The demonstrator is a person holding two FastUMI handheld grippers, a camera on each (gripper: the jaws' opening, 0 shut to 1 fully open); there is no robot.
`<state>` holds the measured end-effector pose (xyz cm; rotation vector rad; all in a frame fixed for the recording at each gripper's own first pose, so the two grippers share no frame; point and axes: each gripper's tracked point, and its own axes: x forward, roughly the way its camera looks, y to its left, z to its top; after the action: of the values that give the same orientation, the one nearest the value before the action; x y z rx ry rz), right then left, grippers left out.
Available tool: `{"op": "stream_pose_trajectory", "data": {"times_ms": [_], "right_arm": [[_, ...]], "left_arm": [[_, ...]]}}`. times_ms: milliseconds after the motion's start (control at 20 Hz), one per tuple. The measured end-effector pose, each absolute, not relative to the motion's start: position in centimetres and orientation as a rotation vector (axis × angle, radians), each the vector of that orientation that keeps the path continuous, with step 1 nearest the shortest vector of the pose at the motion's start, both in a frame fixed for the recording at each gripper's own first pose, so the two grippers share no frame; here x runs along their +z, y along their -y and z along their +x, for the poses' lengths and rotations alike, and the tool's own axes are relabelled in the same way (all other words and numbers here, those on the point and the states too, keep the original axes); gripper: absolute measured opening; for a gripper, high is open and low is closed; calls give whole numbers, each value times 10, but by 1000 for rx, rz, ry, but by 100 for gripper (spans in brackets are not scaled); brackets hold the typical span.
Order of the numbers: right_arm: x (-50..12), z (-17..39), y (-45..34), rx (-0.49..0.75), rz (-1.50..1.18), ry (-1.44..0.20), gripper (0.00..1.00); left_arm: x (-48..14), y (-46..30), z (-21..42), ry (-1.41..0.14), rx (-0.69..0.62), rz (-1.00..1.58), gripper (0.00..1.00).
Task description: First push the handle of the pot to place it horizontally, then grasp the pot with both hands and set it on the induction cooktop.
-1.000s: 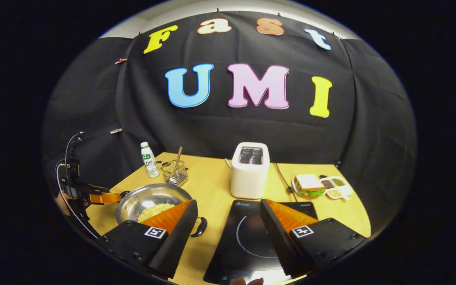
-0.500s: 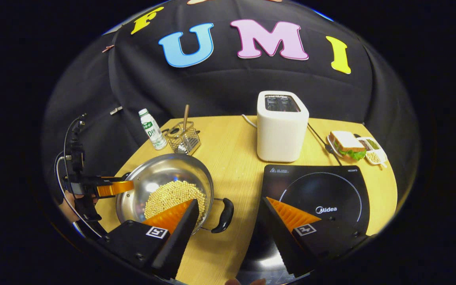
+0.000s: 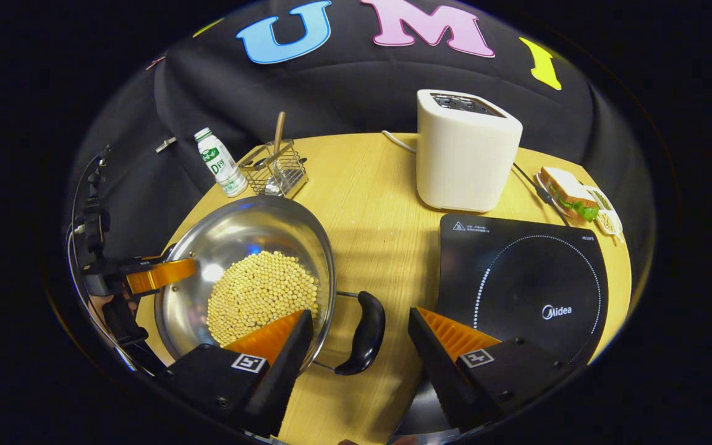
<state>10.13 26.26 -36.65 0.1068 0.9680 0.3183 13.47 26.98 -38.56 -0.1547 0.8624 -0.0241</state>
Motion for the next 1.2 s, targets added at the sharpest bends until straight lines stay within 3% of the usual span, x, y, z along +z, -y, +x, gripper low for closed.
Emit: {"op": "stream_pose_trajectory", "data": {"times_ms": [200, 400, 600, 650, 700, 850, 900, 950, 1100, 1150, 1200], "right_arm": [[-383, 106, -269, 265, 150, -1013, 84], [-390, 112, -272, 228, 156, -1020, 64], [-389, 110, -266, 226, 141, -1021, 59], [-388, 109, -265, 231, 128, -1022, 51], [-386, 108, -263, 231, 121, -1018, 55], [-374, 107, -256, 244, 111, -999, 55], [-367, 107, -252, 245, 112, -992, 51], [-361, 106, -248, 246, 114, -990, 56], [-339, 105, -231, 253, 126, -984, 55], [-333, 105, -222, 253, 128, -989, 51], [-328, 103, -211, 252, 129, -996, 55]], "left_arm": [[-390, -274, 136, -865, -6, -145, 67], [-392, -272, 133, -877, -26, -139, 68], [-392, -268, 132, -869, -45, -141, 64], [-392, -266, 131, -869, -41, -154, 62], [-391, -264, 128, -867, -34, -169, 59], [-380, -256, 120, -855, -27, -196, 58], [-372, -254, 120, -846, -31, -185, 57], [-365, -251, 119, -842, -32, -173, 58], [-342, -236, 118, -849, -37, -171, 57], [-334, -229, 116, -853, -42, -168, 57], [-326, -219, 115, -857, -47, -167, 57]]}}
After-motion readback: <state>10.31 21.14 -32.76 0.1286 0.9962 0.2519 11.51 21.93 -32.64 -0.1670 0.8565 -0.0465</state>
